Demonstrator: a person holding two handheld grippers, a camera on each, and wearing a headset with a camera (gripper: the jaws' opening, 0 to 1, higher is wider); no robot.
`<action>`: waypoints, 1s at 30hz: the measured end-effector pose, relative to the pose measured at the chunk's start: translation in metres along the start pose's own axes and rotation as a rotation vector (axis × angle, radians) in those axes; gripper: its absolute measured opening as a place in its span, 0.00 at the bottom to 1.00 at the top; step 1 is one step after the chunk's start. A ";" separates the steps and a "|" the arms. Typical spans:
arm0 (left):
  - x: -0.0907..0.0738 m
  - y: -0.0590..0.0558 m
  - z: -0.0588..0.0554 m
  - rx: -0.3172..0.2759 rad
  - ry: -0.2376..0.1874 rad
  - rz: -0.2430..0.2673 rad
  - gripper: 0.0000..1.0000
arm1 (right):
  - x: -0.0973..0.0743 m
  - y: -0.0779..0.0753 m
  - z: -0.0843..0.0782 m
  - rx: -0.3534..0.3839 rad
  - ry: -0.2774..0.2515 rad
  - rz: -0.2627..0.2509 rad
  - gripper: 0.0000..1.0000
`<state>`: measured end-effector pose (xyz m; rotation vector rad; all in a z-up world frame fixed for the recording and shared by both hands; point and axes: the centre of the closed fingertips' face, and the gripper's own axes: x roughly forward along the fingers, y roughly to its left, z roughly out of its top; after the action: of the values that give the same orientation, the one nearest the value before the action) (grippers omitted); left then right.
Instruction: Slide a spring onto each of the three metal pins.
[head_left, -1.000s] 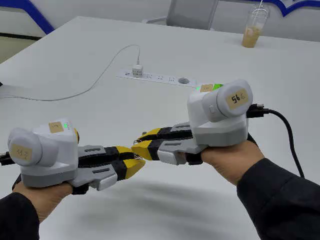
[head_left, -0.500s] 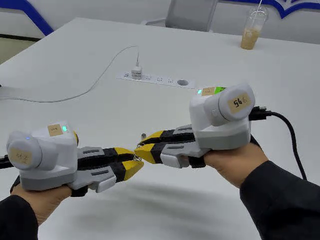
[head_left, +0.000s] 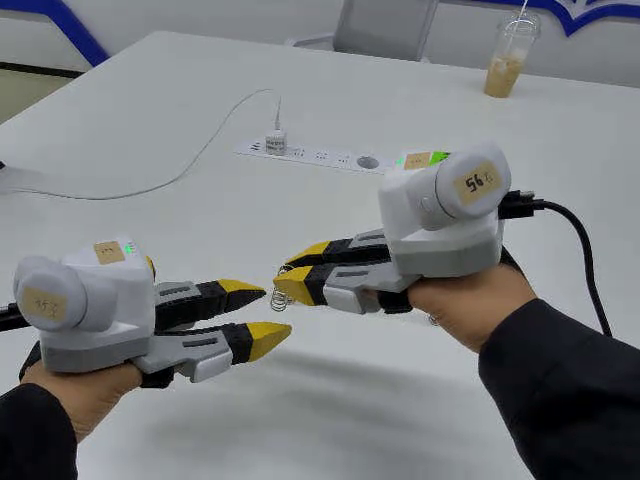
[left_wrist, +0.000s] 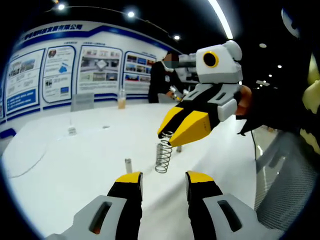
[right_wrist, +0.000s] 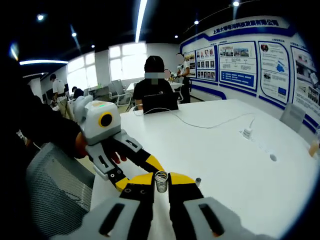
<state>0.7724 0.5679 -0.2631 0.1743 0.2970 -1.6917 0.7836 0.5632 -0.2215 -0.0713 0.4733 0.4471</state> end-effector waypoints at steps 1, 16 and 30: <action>0.000 0.001 0.000 -0.002 0.000 0.004 0.38 | 0.000 -0.002 0.001 -0.007 0.005 -0.007 0.12; -0.001 0.007 -0.003 -0.018 0.011 0.030 0.48 | 0.012 -0.046 0.009 0.025 0.028 -0.081 0.12; -0.002 0.009 -0.005 -0.029 0.014 0.036 0.50 | 0.031 -0.059 -0.004 0.036 0.086 -0.097 0.12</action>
<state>0.7811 0.5698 -0.2678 0.1692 0.3272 -1.6506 0.8320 0.5213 -0.2417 -0.0787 0.5596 0.3409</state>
